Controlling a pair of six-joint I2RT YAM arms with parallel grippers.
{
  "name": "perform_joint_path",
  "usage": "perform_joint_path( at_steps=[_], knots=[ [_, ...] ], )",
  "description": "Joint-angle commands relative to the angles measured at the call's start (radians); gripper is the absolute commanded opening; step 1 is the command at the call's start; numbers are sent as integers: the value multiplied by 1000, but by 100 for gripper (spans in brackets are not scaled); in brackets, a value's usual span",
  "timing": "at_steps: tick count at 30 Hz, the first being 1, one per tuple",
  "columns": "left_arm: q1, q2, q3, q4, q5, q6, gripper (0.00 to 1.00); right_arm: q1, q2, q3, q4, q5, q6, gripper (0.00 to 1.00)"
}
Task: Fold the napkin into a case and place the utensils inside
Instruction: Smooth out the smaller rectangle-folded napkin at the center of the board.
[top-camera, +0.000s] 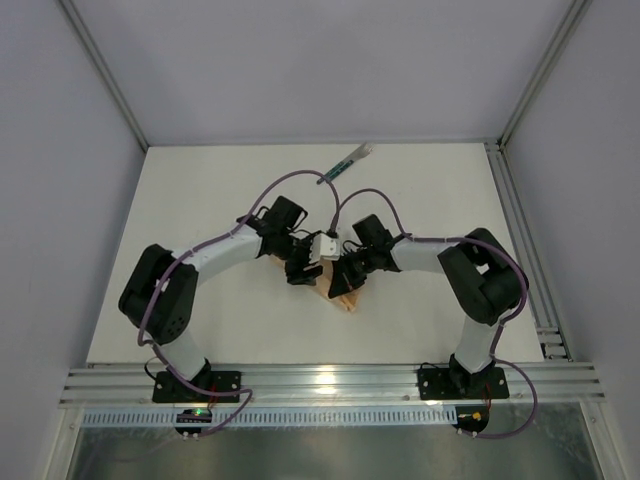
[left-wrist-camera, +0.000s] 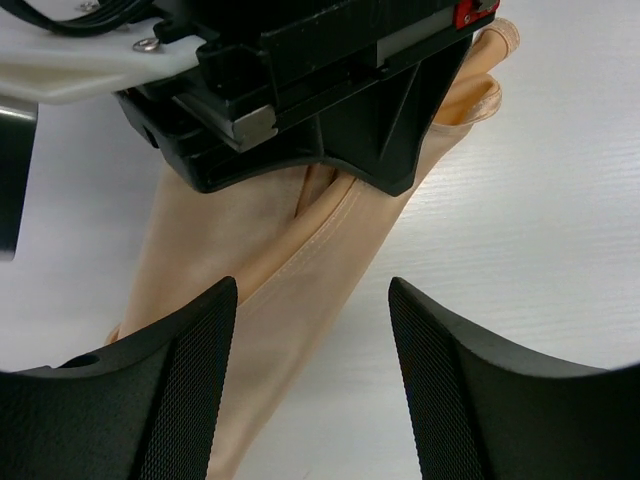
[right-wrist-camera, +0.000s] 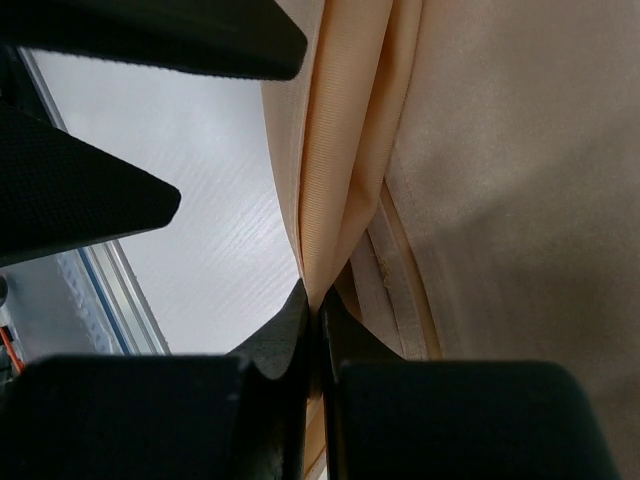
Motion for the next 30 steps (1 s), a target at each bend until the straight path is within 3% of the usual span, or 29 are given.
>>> perform_joint_path(
  at_steps=[1,12,15,16,17,20,26,30],
  knots=[
    [-17,19,1,51,-11,64,65,-4,14,25,55,-15,12,4],
    [-68,101,7,58,-57,95,63,-4,-11,20,61,-20,6,4],
    [-70,102,16,71,-57,72,49,-4,-14,19,58,-22,0,4],
    [-70,104,18,69,-57,66,41,-6,-15,19,58,-22,0,4],
    [-70,104,19,72,-56,52,26,-4,-17,19,58,-20,-2,4],
    [-70,104,24,60,-56,51,12,-6,-24,19,57,-14,-2,9],
    [-68,113,44,25,-61,54,0,-4,-75,22,22,4,1,31],
    [-67,122,67,6,-65,52,0,-6,-141,33,-47,53,-11,40]
  ],
)
